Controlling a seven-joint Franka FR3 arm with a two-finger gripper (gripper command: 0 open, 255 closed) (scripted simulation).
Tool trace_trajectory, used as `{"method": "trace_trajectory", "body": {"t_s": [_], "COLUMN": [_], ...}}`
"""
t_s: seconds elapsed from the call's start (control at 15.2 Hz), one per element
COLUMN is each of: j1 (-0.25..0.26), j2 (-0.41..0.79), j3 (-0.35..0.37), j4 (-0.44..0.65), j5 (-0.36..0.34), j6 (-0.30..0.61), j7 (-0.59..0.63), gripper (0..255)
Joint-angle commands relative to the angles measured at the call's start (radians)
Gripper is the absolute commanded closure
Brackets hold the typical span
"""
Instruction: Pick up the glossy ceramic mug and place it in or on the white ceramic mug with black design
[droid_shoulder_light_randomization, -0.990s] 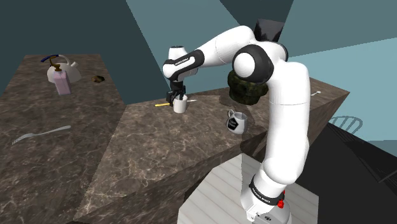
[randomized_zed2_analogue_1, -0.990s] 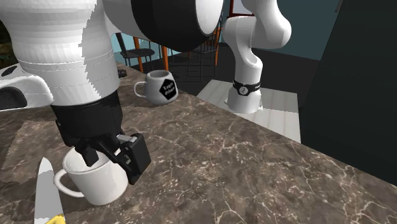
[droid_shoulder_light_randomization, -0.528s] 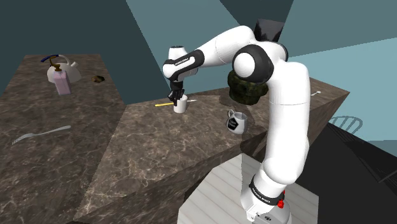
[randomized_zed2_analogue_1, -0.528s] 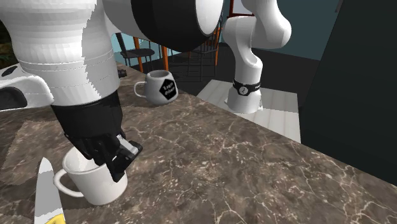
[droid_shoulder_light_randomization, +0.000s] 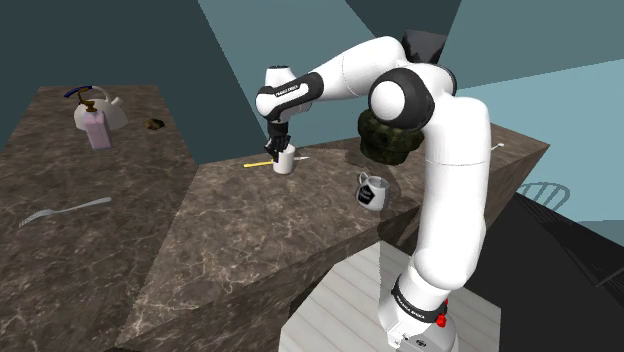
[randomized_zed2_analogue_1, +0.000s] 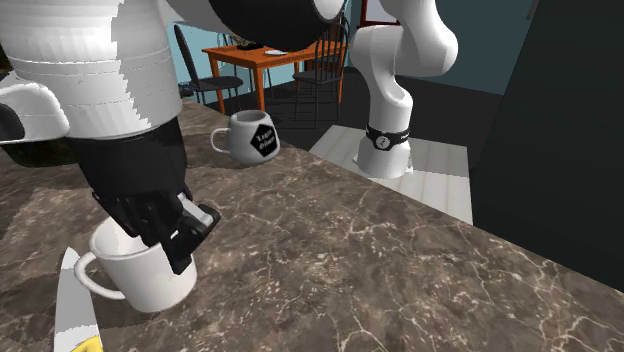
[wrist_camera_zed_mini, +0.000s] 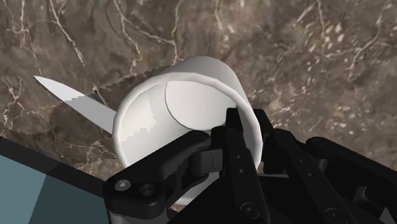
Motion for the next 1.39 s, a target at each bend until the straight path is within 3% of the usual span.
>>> {"method": "trace_trajectory", "body": {"t_s": [0.0,1.32], "j1": [0.001,0.002], "j2": [-0.010,-0.070], "j3": [0.000,-0.004], "j4": [0.015,0.201], "j5": [-0.001,-0.008], "j6": [-0.025,-0.270], "j7": [0.000,-0.006], "gripper": [255,255]}}
